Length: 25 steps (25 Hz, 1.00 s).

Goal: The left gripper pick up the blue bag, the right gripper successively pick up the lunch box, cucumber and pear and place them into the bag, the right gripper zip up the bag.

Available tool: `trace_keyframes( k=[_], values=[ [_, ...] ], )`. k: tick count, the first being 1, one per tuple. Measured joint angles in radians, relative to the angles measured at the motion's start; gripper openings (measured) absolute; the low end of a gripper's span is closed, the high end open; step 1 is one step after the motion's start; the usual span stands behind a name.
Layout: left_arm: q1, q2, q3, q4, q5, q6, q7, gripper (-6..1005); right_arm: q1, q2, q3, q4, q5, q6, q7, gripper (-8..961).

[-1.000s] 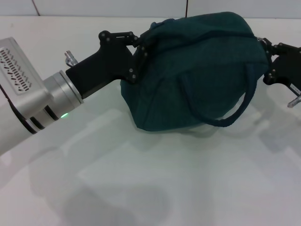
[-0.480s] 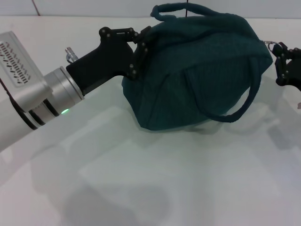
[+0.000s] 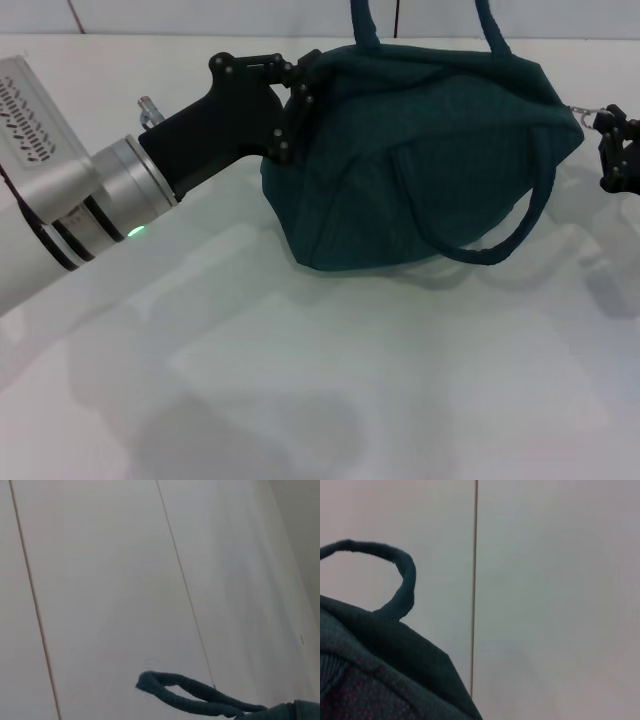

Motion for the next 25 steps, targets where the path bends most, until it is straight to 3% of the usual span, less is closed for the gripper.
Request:
trace_keyframes(
  k=[6, 15, 19, 25],
  values=[
    [-0.005, -0.015, 0.0, -0.028, -0.057, -0.001, 0.019, 71, 0.014, 0.003, -0.012, -0.008, -0.007, 0.02, 0.021, 24],
    [-0.025, -0.021, 0.007, -0.107, -0.111, 0.0, 0.054, 73, 0.016, 0.001, -0.025, -0.029, -0.002, 0.006, 0.07, 136],
    [-0.004, -0.021, 0.0, -0.109, -0.132, 0.003, 0.056, 227, 0.009, -0.001, -0.025, -0.037, -0.001, -0.022, 0.07, 186],
    [0.032, -0.021, 0.003, -0.136, -0.292, 0.013, 0.049, 382, -0.023, -0.007, 0.022, -0.037, 0.001, -0.155, 0.11, 414]
  ],
)
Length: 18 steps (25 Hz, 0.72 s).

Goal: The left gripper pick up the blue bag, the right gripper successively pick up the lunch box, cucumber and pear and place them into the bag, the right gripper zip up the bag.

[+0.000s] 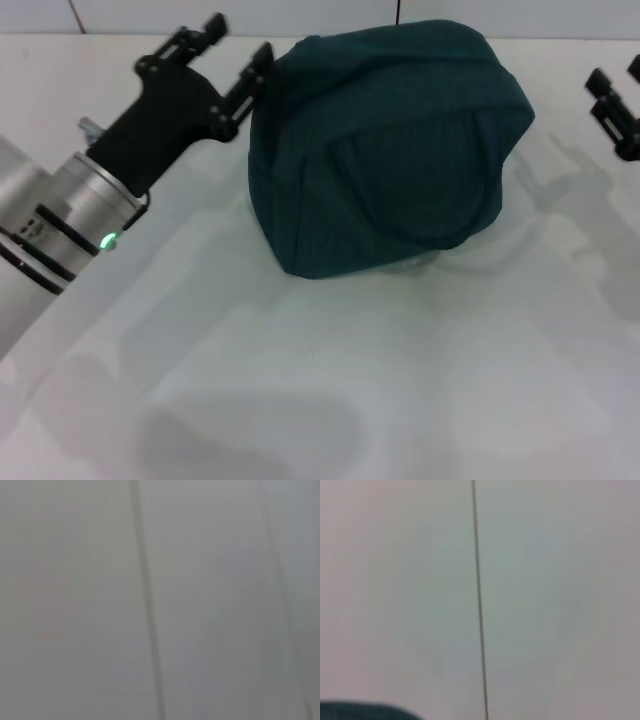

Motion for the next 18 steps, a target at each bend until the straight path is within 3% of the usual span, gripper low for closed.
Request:
trace_keyframes(
  k=[5, 8, 13, 16, 18],
  values=[
    [0.043, 0.007, 0.002, -0.003, -0.05, 0.101, -0.061, 522, -0.021, -0.012, 0.005, 0.0, -0.011, -0.13, 0.063, 527],
    [0.055, 0.02, 0.017, 0.048, 0.014, 0.163, -0.182, 662, -0.021, -0.049, -0.005, 0.0, -0.116, -0.244, 0.151, 525],
    [0.046, 0.054, 0.039, 0.194, 0.331, 0.166, -0.371, 823, 0.038, -0.137, -0.002, 0.0, -0.429, -0.405, 0.375, 517],
    [0.017, 0.066, 0.041, 0.258, 0.509, 0.167, -0.466, 844, 0.074, -0.17, 0.001, 0.004, -0.571, -0.49, 0.443, 512],
    [-0.007, 0.067, 0.041, 0.276, 0.599, 0.172, -0.507, 836, 0.088, -0.181, 0.002, 0.008, -0.64, -0.536, 0.453, 512]
  ],
)
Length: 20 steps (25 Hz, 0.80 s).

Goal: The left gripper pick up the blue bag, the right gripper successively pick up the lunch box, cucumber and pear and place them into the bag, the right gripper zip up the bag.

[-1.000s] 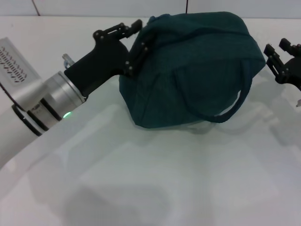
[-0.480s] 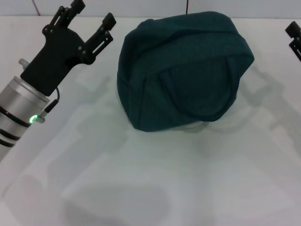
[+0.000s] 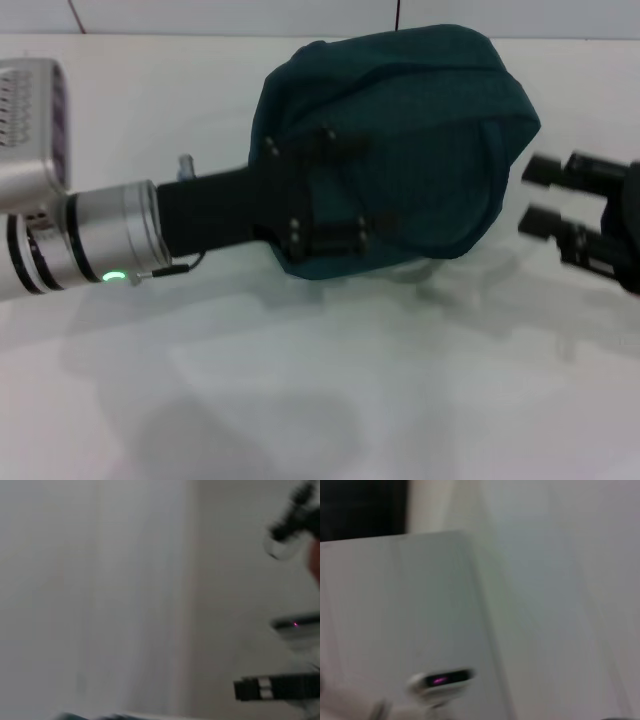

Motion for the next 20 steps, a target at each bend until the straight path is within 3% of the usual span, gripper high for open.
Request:
trace_keyframes(
  k=[6, 20],
  values=[
    [0.003, -0.012, -0.001, 0.022, 0.084, 0.004, 0.005, 829, -0.023, -0.012, 0.002, 0.006, -0.061, -0.033, -0.009, 513],
    [0.002, -0.033, -0.007, 0.022, 0.09, 0.005, 0.002, 829, -0.023, -0.052, 0.004, 0.027, -0.102, -0.022, -0.033, 513]
  ],
)
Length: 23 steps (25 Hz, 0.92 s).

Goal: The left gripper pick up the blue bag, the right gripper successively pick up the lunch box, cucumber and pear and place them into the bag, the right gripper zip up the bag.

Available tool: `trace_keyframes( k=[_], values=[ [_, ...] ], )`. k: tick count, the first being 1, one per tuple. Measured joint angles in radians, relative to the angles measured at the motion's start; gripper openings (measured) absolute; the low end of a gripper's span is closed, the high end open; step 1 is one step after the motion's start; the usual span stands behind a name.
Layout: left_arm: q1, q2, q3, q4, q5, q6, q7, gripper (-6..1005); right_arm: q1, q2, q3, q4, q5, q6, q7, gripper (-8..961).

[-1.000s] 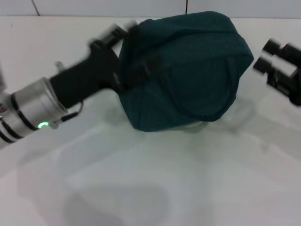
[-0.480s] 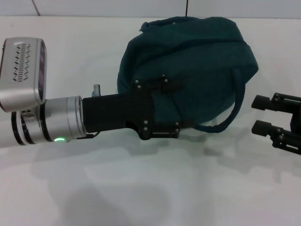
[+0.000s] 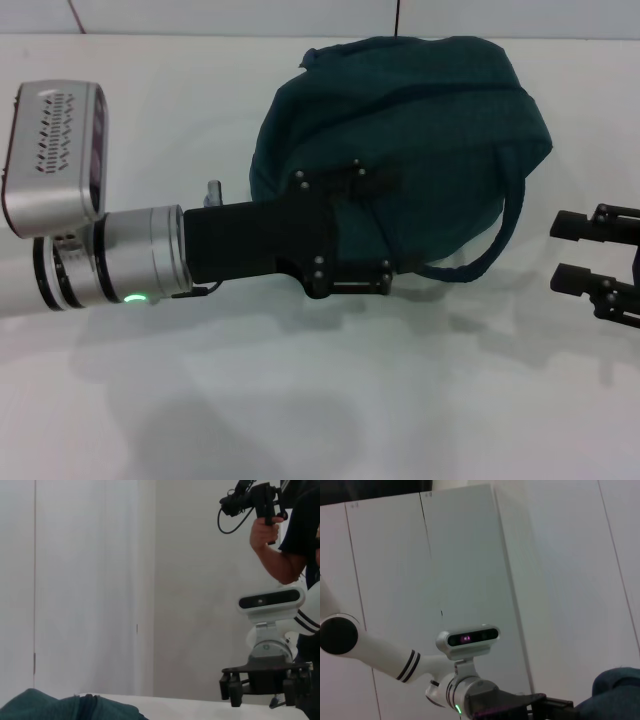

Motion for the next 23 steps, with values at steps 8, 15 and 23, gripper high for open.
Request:
trace_keyframes(
  k=[8, 15, 23],
  values=[
    [0.035, -0.014, 0.002, -0.006, -0.006, 0.004, 0.0, 829, 0.002, -0.006, 0.0, 0.002, -0.015, 0.008, 0.0, 513],
    [0.05, -0.017, 0.006, -0.014, -0.004, 0.041, 0.044, 829, -0.008, 0.005, -0.004, 0.002, -0.04, 0.022, -0.013, 512],
    [0.059, -0.017, 0.011, -0.026, -0.003, 0.051, 0.06, 829, -0.011, 0.018, -0.001, 0.0, -0.078, 0.04, -0.044, 512]
  ],
)
